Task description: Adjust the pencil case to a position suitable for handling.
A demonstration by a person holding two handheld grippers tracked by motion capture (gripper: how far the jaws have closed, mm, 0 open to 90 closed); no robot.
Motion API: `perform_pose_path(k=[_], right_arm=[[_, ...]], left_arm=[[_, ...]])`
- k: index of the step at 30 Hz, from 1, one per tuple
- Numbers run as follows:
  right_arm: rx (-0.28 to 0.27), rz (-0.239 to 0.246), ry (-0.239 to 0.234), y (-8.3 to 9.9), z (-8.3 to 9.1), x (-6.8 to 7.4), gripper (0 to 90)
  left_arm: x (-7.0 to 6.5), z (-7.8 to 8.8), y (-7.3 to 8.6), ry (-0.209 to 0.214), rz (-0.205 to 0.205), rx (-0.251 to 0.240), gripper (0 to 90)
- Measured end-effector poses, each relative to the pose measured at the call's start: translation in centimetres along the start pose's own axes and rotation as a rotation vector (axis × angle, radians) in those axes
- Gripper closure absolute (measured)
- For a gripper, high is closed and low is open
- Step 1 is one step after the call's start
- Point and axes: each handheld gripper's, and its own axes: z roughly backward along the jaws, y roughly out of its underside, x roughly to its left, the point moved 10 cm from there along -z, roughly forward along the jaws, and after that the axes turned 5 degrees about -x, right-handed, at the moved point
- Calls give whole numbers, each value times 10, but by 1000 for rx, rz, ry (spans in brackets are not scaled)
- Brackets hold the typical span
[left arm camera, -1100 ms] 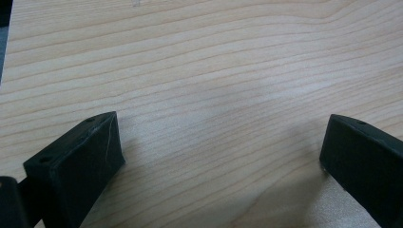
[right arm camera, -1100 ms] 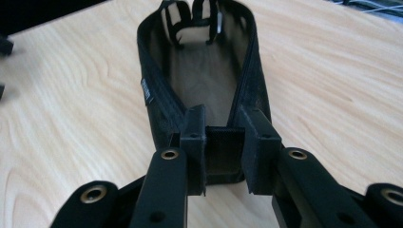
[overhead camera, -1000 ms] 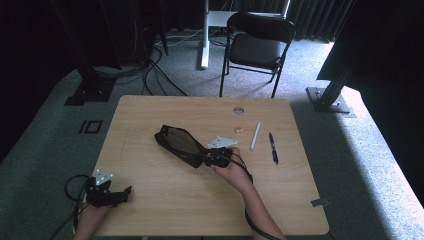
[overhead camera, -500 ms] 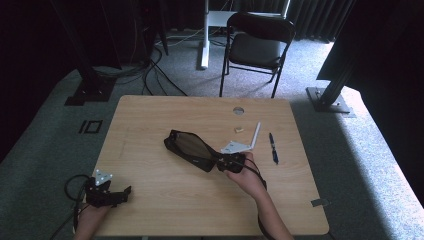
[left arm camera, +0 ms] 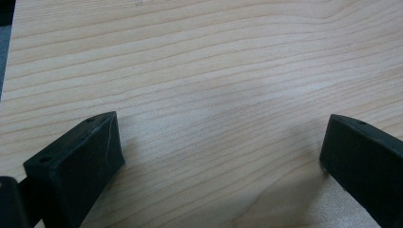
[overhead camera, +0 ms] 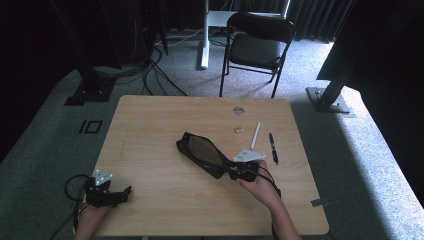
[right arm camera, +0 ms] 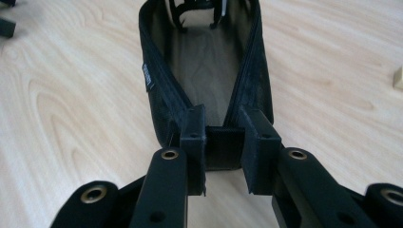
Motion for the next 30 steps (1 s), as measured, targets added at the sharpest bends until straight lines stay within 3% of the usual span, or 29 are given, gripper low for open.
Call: perform_pose_path(k=[3,9,15,30], right_arm=[[12,17,22,6,8,-4,733],[14,2,33,13,22,-11,732],[2,-48,54,27,41,-22,732],[-8,-86,68,48,80,-37,732]], left_arm=[[0,0,0,0,0,0,6],[0,0,0,0,0,0,6],[0,0,0,-1,0,-1,6],[0,0,0,-1,0,0,6]])
